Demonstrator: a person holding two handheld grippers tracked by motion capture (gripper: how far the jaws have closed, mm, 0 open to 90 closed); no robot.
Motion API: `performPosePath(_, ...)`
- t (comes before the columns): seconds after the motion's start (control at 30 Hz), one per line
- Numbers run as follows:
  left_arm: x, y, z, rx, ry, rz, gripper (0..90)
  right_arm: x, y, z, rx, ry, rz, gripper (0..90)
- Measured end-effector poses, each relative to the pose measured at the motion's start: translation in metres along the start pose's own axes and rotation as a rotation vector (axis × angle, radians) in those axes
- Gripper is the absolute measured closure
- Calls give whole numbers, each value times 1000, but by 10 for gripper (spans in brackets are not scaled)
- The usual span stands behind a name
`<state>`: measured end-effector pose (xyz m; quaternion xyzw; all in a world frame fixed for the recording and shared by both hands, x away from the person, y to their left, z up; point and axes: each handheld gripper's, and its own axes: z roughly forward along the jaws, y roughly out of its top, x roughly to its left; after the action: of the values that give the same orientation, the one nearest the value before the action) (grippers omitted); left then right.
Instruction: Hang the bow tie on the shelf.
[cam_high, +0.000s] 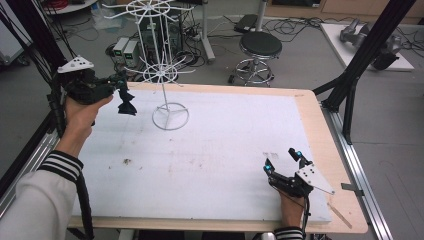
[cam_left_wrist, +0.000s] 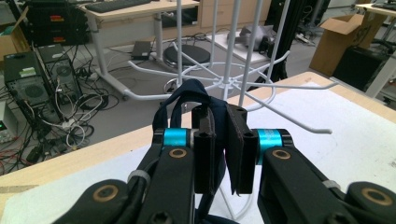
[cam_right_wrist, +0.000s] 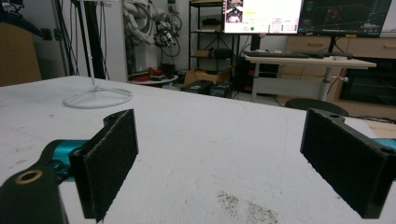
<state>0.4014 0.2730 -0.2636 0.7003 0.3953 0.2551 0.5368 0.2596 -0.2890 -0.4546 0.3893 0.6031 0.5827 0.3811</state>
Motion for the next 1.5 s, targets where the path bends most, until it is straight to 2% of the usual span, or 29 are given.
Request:
performPosePath(0.27,-6,3,5,15,-5,16,818,0,0,0,-2,-1,-2,104)
performPosePath(1.27,-29,18,29,145,5,146,814,0,0,0,-8,1,-1,103)
performPosePath(1.5,-32,18,33,195,37,166,786,-1,0,0,-12,0,-2,103)
